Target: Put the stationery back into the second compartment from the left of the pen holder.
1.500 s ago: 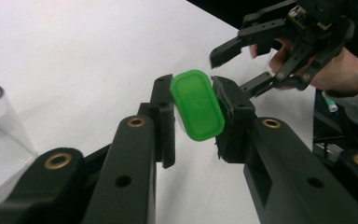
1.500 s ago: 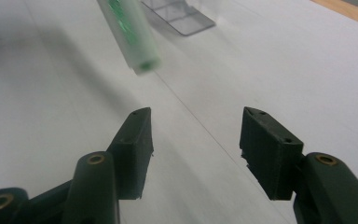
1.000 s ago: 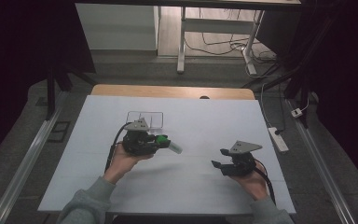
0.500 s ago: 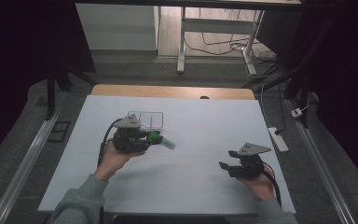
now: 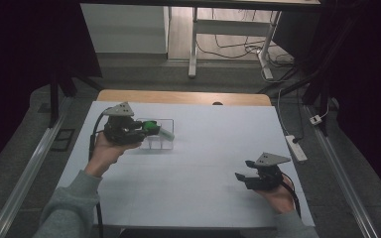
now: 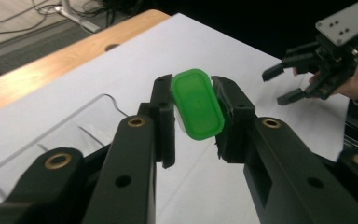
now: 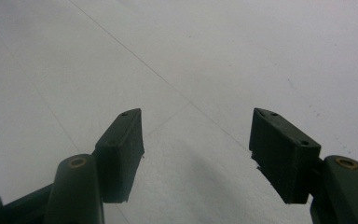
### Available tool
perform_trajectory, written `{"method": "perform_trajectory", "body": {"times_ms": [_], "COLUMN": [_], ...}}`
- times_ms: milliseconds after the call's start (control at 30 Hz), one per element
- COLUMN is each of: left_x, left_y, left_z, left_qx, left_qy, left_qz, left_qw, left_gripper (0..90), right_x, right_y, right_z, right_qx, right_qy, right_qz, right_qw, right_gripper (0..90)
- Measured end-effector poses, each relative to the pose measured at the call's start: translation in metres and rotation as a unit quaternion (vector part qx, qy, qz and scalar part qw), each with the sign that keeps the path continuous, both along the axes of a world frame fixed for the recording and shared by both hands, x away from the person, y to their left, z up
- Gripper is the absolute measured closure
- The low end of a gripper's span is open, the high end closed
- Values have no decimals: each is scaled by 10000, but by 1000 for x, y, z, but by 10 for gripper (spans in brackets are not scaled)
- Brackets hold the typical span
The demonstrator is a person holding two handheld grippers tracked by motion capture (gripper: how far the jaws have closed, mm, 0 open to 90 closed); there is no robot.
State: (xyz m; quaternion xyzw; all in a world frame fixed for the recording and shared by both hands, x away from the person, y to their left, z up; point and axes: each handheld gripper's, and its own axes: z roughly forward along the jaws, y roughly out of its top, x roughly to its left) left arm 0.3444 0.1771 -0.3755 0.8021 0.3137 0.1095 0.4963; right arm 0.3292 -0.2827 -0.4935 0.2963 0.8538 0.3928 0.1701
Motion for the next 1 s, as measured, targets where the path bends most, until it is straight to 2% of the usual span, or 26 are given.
{"method": "perform_trajectory", "body": {"times_ms": [233,400,633,800,1000], "left_x": [7,16,35,46,58], "left_y": [13,22,32,30,19], "left_z": [11,7,-1,-9,-15], "left_qx": [110,189,325,568,805], "left_qy": [-20,84,307,412,503], "left_qz": [186,354,658,813,808], "left_qw": [9998,9992,9968,9942,9922], "left_gripper": [707,707,707,707,705], "right_x": [1,2,2,3,3], "right_y": [-1,0,0,0,0], "right_z": [-3,-3,-5,-6,-6], "right_qx": [-10,-21,-68,-54,-63], "right_qy": [56,59,104,120,121], "right_qz": [-46,-32,-39,-58,-72], "right_qw": [10000,10000,9999,9999,9999], "right_gripper": [339,339,338,336,332]}}
